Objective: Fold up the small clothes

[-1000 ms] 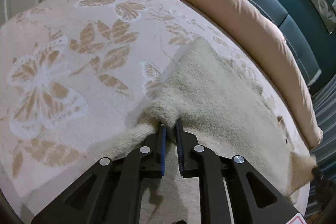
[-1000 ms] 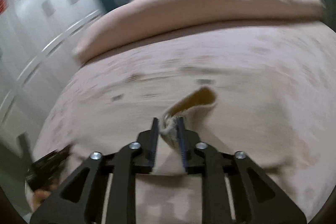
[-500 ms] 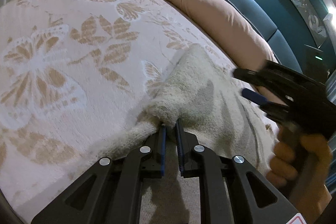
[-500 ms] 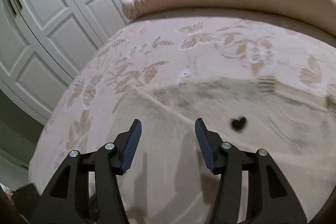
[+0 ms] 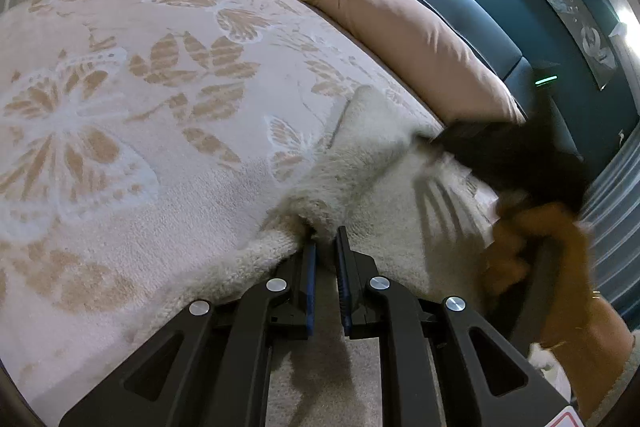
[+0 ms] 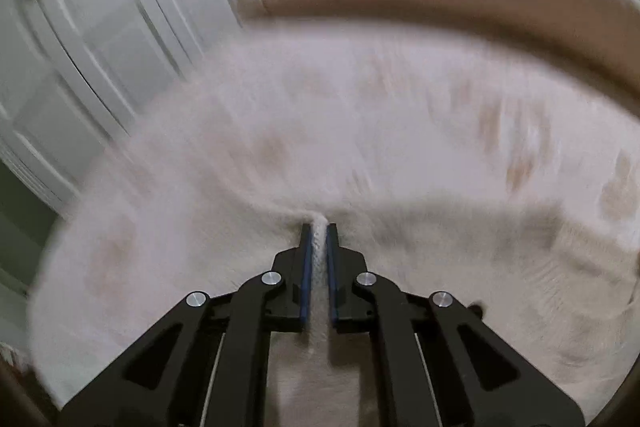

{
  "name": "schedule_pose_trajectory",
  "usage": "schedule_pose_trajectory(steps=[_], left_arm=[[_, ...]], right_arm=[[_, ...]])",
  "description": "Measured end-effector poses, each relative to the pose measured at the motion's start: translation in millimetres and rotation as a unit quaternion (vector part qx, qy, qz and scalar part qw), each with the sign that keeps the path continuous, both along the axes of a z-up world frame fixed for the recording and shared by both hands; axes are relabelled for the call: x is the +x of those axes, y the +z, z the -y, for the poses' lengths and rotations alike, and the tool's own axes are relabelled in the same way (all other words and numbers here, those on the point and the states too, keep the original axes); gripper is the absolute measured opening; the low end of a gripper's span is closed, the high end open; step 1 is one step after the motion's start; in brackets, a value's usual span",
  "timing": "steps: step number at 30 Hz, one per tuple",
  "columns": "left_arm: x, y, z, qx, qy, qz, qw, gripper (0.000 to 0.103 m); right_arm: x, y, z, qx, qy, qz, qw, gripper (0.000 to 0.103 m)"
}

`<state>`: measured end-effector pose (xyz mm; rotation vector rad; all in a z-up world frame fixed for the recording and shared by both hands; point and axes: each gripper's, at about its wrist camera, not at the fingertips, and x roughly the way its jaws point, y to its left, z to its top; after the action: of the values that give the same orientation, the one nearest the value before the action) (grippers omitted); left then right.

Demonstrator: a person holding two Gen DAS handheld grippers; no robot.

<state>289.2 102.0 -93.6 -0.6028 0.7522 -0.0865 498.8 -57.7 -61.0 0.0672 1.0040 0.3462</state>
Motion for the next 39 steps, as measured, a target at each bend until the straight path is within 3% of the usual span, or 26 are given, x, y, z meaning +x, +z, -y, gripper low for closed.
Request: schedule_pose_trajectory(steps=[5,7,8,11,14,17,21,22,23,24,26,31,33,35,39], left_arm=[[-0.2,-0.4,0.0,0.001,0.0,0.001,1.0,0.013],[0.0,-0.6,-0.5,0.001,0.0,0.001,1.0,0.013],[0.0,-0.6,-0.3,0.001,-0.001,0.001,1.0,0.013],[0.0,-0.8,-0.2,0.001,-0.001,0.001,1.0,0.013],[0.0,-1.2,-0.3,0.002,-0.001,0.001,1.0,0.013],[0.5,-0.5,0.2,0.005,0.0,-0.001,1.0,0.013],[2.3,3.2,2.2,0.014,0.0,-0.011,0.9998,0.013],[3.0,3.9,2.3,0.016,0.0,-0.014,0.9998,0.013],[3.8,4.7,2.4,0.018,0.0,-0.018,0.9997,0.013],[4.2,5.3,2.5,0.02,0.0,-0.021,0.9996,0.013],[4.7,6.1,3.1,0.023,0.001,-0.024,0.9995,0.013],[4.4,6.4,4.2,0.029,0.001,-0.023,0.9993,0.013],[4.5,6.4,5.1,0.035,0.002,-0.023,0.9991,0.013],[5.1,6.5,5.6,0.037,0.001,-0.025,0.999,0.013],[5.1,6.1,6.5,0.043,0.001,-0.026,0.9987,0.013]], right_arm=[[-24.1,31.4,24.3,0.063,-0.04,0.033,0.997,0.01],[-46.1,44.0,44.6,0.068,-0.054,0.045,0.995,0.018],[-59.2,48.0,58.5,0.075,-0.064,0.045,0.994,0.028],[-115.9,56.6,122.6,0.065,-0.132,0.06,0.987,0.036],[-189.1,60.4,199.1,0.025,-0.251,0.083,0.964,0.058],[-247.8,51.5,260.7,0.036,-0.344,0.079,0.935,0.062],[-258.0,25.3,281.9,0.09,-0.35,0.038,0.932,0.062],[-254.5,23.5,278.3,0.09,-0.346,0.038,0.933,0.062],[-250.2,24.1,271.0,0.089,-0.339,0.04,0.936,0.054],[-242.6,26.7,264.7,0.093,-0.325,0.038,0.94,0.033],[-230.3,36.6,257.9,0.104,-0.31,0.032,0.944,0.007],[-257.5,98.8,266.9,0.153,-0.309,0.148,0.927,0.006],[-244.1,69.3,275.4,0.098,-0.317,0.099,0.938,0.006],[-225.3,16.3,287.1,0.067,-0.325,-0.003,0.943,0.006],[-244.2,56.7,287.9,0.138,-0.325,0.081,0.932,0.006]])
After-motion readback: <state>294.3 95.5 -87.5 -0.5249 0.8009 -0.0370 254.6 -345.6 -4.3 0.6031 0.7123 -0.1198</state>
